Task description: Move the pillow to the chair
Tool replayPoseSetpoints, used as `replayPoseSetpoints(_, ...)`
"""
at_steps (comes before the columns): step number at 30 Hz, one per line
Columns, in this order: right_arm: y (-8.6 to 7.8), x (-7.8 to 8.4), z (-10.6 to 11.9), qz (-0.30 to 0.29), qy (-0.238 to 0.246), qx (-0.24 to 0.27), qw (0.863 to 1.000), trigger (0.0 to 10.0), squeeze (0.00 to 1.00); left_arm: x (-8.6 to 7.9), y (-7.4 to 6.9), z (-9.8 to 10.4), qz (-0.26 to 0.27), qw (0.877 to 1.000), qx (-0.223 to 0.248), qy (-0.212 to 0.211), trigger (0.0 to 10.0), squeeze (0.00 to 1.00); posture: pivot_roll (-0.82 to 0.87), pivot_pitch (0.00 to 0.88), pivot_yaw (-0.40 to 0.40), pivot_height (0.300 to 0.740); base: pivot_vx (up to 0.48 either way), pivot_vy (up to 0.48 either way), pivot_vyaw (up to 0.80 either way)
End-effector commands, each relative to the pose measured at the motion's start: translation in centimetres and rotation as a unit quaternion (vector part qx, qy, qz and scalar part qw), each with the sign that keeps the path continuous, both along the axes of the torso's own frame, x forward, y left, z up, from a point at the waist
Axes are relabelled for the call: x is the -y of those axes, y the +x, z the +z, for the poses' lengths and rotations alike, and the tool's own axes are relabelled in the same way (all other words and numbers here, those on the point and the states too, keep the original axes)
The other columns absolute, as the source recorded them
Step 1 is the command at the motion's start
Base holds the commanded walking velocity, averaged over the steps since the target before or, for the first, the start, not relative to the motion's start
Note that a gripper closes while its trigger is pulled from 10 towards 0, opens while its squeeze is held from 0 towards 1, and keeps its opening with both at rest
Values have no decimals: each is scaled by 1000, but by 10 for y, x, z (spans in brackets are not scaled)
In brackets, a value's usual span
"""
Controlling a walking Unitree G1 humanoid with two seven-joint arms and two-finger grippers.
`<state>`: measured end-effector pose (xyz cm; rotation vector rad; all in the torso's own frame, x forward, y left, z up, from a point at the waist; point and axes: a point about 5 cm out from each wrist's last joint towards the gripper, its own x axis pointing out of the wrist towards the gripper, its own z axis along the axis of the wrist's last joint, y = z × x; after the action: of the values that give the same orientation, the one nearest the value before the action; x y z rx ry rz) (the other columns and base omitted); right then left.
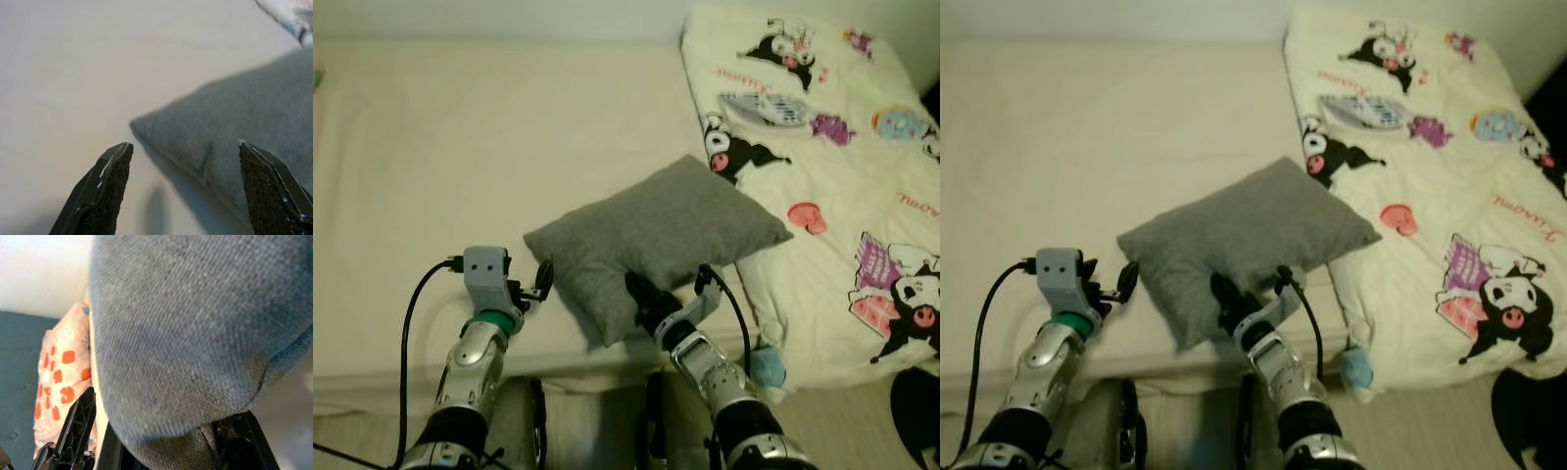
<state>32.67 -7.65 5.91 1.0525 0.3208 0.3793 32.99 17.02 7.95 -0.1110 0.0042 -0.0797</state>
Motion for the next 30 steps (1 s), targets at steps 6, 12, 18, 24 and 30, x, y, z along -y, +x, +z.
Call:
replayPoseSetpoints(6,7,-6,14,-21,40,31,998,0,0,12,-1,-2,-9,1000,-12,11,10000,1000,9,0,-3,623,0,0,0)
replayPoseSetpoints(12,16,10,39,-53,59,93,993,0,0,34,2,13,-51,998,19,25,10000,59,-1,0,3,623,0,0,0)
replayPoseSetpoints(18,17,27,80,-94,0,195,976,0,0,47,2,27,-68,996,53,35,10000,0,-24,0,12,623,0,0,0)
replayPoseSetpoints(24,16,51,103,-199,-228,261,917,10000,0,50,6,43,-64,995,75,34,10000,0,-35,0,9,623,0,0,0)
replayPoseSetpoints(30,11,54,126,-221,-279,304,883,10000,0,46,2,50,-63,994,84,26,10000,0,-48,0,15,623,0,0,0)
